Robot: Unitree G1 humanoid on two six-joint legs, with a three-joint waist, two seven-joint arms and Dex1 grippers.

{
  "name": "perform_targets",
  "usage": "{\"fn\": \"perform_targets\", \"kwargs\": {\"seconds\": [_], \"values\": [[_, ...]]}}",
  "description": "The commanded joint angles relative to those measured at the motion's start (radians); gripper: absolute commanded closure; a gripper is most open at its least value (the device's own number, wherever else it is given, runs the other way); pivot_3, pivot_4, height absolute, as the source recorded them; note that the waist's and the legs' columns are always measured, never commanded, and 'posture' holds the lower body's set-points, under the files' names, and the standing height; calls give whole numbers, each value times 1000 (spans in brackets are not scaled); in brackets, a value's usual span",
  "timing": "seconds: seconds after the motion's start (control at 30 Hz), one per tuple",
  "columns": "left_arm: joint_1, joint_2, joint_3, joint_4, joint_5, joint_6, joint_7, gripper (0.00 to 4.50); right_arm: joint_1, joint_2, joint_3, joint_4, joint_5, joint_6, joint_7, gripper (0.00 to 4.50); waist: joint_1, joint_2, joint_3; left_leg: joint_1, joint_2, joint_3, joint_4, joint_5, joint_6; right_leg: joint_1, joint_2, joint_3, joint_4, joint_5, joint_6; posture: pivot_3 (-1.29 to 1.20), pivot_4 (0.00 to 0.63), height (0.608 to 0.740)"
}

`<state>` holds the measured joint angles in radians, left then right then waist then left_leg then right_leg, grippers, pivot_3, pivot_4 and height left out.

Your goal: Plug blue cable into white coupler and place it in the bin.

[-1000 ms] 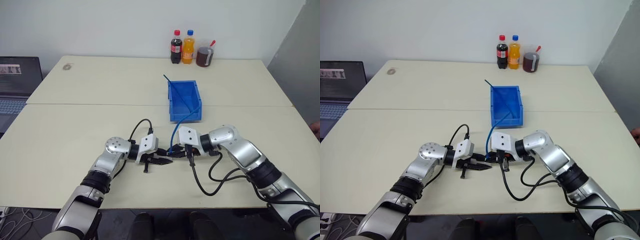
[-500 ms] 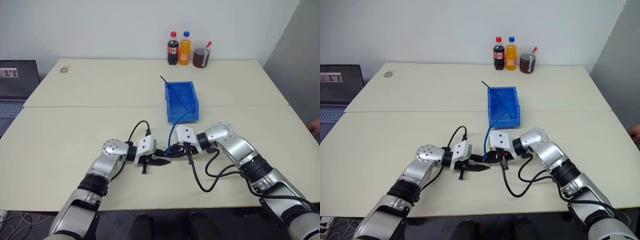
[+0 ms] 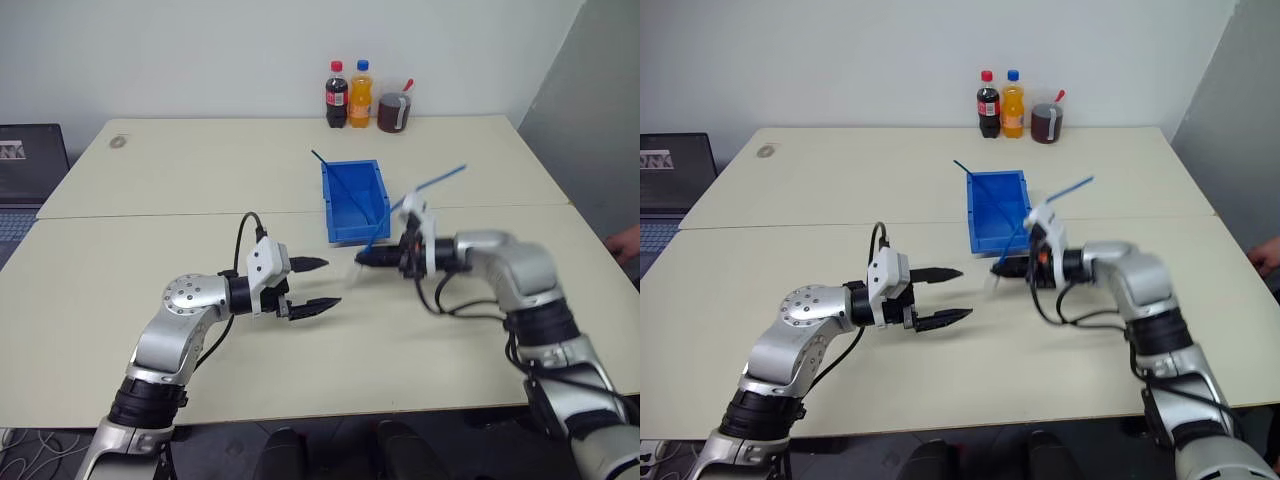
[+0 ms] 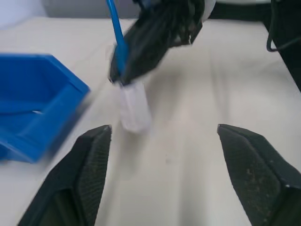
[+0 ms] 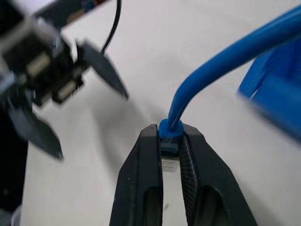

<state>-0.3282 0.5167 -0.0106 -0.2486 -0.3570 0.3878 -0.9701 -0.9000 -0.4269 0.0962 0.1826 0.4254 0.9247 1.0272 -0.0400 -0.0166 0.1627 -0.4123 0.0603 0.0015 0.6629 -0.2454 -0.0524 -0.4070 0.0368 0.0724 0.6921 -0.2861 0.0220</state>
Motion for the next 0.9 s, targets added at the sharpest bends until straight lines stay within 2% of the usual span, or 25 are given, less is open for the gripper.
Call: {"fn": "perform_targets", "kwargs": {"seconds": [0.03, 0.13, 0.2, 0.23, 0.33, 0.5, 0.7, 0.8, 0.9], "values": [[-20, -34, 122, -153, -65, 118, 197, 100, -223, 27, -61, 335, -4, -2, -18, 4285, -3, 0, 0, 0, 0, 0, 0, 0, 0, 0, 0, 0, 0, 0, 0, 0, 150, 740], [16, -78, 158, -227, -90, 175, 310, 100, -394, 70, -56, 676, -85, -123, -73, 4285, -12, 0, 1, 2, 1, 1, -1, 0, 0, 0, 1, 1, 0, 0, -2, 0, 150, 740], [53, -95, 153, -265, -88, 189, 356, 0, -461, 95, -56, 845, -136, -231, -130, 3598, -14, 0, 1, 2, 1, 1, -2, 0, 0, 0, 1, 1, -2, 3, -6, 0, 150, 740], [74, -103, 150, -286, -85, 193, 377, 0, -485, 108, -63, 912, -155, -282, -174, 3513, -16, -1, 1, 2, 0, 2, -3, 0, 0, 0, 1, 1, -2, 3, -6, 0, 150, 740], [109, -129, 147, -339, -101, 216, 433, 0, -538, 136, -105, 1041, -177, -381, -254, 2745, -15, -1, 1, -2, 1, 2, -3, 0, 0, -1, 0, 1, -5, 3, -7, 0, 150, 740], [136, -145, 149, -373, -102, 220, 495, 0, -579, 157, -122, 1111, -224, -463, -278, 1557, -10, -1, 2, -7, 0, 3, -3, 0, 0, -6, -3, 2, -5, 3, -7, 0, 150, 740], [104, -165, 202, -305, -58, 204, 621, 0, -602, 130, -116, 1118, -298, -515, -318, 46, -10, -1, 2, -5, -2, 2, -2, 0, 0, -4, -3, 1, -3, 3, -7, 0, 150, 740], [123, -165, 245, -275, -36, 202, 674, 0, -598, 86, -95, 1080, -328, -502, -231, 46, -10, -1, 2, -5, -2, 2, -2, 0, 0, -4, -3, 1, -2, 3, -7, 0, 150, 740], [179, -170, 293, -277, -49, 211, 701, 0, -518, 20, -54, 956, -354, -483, -115, 46, -9, -1, 2, -5, -2, 2, -2, 0, 0, -4, -3, 1, -4, 3, -7, 0, 150, 740]]}}
